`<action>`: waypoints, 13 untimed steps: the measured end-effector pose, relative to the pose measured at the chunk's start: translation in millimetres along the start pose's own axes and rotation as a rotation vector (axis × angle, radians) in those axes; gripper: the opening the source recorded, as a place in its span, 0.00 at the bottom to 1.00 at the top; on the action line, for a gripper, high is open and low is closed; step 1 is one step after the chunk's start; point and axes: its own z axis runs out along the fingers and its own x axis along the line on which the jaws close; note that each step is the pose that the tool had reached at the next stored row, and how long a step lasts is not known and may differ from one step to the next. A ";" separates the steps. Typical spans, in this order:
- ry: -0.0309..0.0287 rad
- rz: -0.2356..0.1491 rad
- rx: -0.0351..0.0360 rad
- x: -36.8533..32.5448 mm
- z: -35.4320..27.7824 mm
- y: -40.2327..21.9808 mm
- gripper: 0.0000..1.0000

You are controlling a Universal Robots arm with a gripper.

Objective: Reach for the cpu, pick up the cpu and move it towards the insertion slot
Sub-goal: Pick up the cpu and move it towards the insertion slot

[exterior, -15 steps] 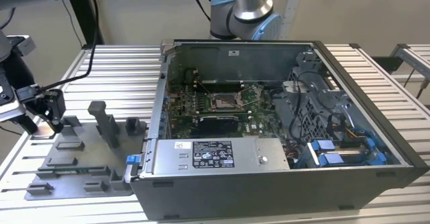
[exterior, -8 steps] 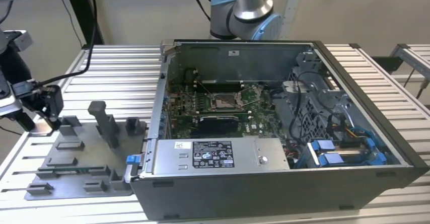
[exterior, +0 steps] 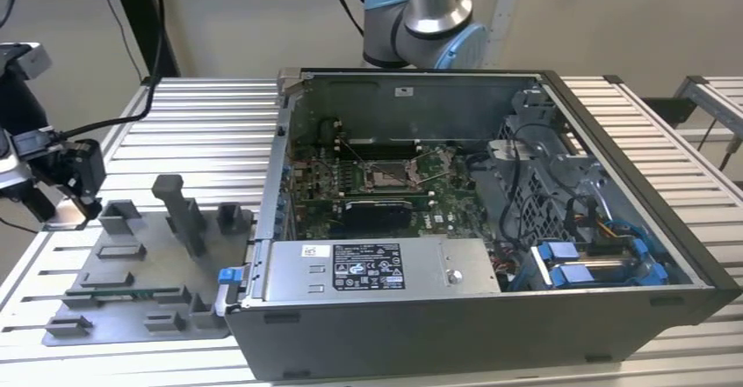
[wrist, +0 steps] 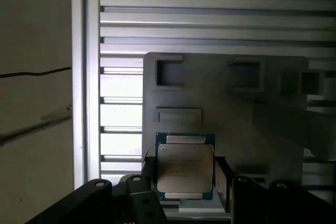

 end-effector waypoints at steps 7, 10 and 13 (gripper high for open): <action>-0.0001 0.000 0.0015 -0.2 -8.9 0.0 0.00; -0.0001 0.000 0.0026 -0.3 -12.3 0.0 0.00; 0.0000 0.000 0.0035 -0.4 -15.7 0.0 0.00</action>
